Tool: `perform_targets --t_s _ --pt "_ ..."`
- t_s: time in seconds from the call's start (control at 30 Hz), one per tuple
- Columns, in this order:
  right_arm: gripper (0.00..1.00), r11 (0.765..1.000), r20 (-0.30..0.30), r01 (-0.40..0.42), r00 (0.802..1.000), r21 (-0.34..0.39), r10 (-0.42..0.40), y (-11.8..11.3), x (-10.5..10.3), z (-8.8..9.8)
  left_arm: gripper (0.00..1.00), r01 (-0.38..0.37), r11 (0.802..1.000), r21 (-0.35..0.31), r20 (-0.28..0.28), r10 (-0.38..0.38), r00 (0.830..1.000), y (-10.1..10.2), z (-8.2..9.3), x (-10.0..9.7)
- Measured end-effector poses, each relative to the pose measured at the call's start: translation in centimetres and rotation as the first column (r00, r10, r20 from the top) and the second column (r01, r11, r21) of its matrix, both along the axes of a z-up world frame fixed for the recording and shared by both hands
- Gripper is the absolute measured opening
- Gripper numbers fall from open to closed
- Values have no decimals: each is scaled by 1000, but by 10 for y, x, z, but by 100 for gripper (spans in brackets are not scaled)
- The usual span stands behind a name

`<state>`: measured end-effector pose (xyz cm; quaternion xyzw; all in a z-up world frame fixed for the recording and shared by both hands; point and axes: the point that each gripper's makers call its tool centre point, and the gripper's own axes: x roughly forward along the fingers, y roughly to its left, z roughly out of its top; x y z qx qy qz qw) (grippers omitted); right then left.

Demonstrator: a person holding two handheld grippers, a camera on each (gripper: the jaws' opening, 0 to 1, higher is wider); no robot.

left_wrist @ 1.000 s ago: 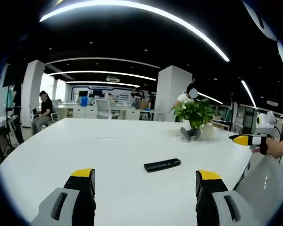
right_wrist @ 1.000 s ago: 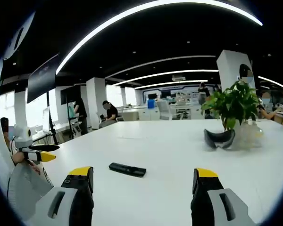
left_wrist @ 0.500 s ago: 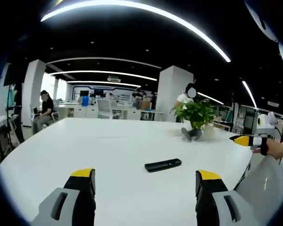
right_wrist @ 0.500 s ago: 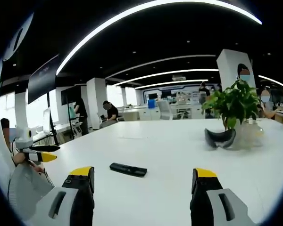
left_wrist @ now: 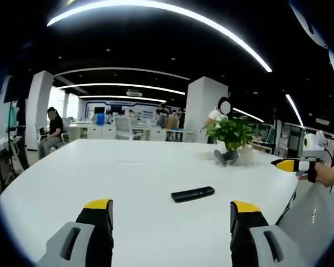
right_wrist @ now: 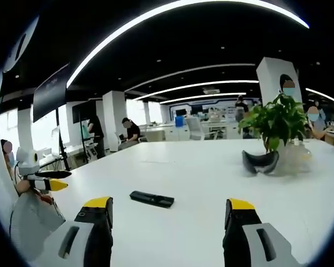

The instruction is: Press the specified remote control buttons in sequence, fully releasing each button before pressing the next.

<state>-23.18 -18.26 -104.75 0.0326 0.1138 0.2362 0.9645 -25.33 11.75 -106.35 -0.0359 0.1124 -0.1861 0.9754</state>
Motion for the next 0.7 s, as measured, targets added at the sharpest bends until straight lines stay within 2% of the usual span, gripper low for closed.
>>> perform_targets --t_s 0.33,0.53,0.67,0.7 --pt "81 1000 8 0 1000 1 0 0 0 2 86 8 1000 15 -15 -8 1000 0 -4 0" --pt "79 1000 20 20 1000 12 -21 -8 2 3 87 47 999 19 -41 -47 998 -5 -10 -2" --pt "77 1000 15 16 1000 8 -17 -7 2 2 87 70 997 17 -80 -68 994 -9 -16 -3" --pt "77 1000 11 13 1000 6 -13 -7 1 2 88 91 996 17 -110 -89 990 -11 -20 -5"
